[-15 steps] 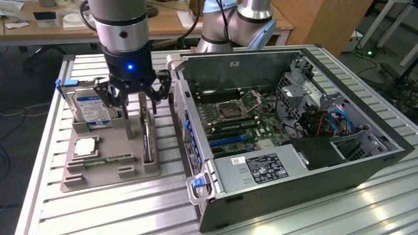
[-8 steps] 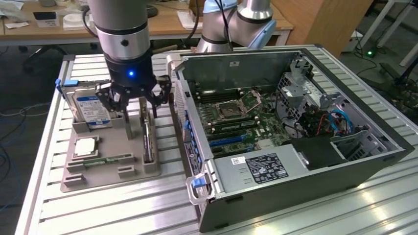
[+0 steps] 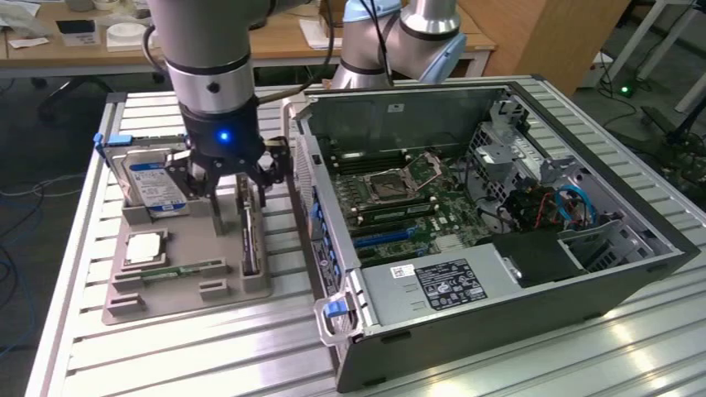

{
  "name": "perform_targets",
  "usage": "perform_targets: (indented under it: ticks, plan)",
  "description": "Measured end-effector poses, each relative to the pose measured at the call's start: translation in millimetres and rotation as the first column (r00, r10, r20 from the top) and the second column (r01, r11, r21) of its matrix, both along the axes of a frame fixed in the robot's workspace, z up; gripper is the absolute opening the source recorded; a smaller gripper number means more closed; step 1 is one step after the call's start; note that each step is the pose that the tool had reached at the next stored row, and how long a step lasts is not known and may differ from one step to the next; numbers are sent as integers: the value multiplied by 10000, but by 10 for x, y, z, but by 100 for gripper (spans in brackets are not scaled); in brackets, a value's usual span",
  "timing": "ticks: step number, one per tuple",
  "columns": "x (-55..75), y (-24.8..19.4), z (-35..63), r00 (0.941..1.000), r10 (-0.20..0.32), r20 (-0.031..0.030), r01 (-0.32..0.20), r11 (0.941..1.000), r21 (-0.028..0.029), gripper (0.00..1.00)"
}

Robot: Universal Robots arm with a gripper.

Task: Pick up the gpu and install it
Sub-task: 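Pick up the gpu and move the gpu toward the slot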

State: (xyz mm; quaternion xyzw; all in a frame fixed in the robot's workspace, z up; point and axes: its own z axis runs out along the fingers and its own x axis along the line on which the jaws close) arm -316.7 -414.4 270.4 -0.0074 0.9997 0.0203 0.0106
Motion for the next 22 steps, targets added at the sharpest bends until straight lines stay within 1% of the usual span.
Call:
perform_targets:
  ticks: [9,14,17,20,22]
  plan:
    - [1,0,-163,10000,0,0,0,10000,-6,65]
    - [2,-1,-254,10000,1,1,-1,10000,-37,65]
    - [1,-1,-305,10000,0,0,0,10000,-41,65]
    - [2,-1,-333,10000,0,1,0,10000,-48,65]
    - [3,-1,-348,10000,0,1,0,10000,-71,65]
